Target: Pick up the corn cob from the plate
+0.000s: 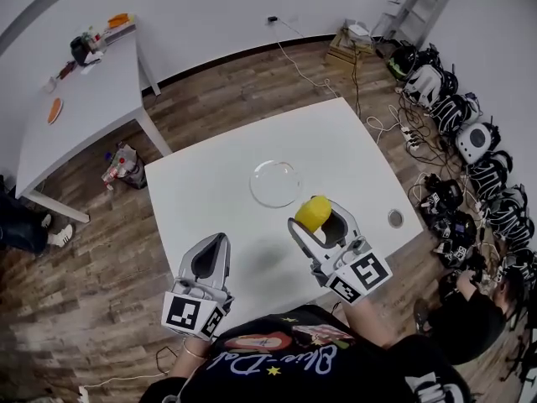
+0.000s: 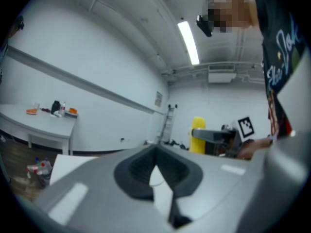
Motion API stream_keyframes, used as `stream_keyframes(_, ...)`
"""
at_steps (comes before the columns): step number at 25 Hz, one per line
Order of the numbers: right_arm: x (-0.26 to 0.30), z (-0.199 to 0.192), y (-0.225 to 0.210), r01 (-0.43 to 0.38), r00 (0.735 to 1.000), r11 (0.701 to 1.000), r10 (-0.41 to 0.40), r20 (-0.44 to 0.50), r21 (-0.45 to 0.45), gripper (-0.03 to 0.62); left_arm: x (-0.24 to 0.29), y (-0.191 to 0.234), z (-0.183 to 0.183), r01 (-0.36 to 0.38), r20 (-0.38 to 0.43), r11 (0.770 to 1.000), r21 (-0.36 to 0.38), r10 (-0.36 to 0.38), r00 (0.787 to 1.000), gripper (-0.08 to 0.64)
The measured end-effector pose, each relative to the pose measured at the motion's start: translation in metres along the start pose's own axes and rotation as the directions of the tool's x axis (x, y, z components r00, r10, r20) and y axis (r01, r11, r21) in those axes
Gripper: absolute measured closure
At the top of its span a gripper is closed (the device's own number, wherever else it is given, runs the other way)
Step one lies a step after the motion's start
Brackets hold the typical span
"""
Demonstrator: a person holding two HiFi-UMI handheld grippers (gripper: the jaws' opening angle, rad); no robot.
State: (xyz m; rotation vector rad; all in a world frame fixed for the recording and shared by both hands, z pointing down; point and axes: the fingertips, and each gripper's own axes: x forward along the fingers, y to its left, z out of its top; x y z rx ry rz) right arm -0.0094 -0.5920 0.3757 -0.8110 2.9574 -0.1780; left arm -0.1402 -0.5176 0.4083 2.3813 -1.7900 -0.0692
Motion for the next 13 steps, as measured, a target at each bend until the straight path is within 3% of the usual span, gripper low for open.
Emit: stream_keyframes(13,-0.0088,0.0078,0.0063,0.008,1.000,1.000,-0.008,0.026,-0.006,0.334,-0.0053,-0.0019,-0.0037,0.002,-0.005,1.000,0.003,-0.002,1.000,0.572)
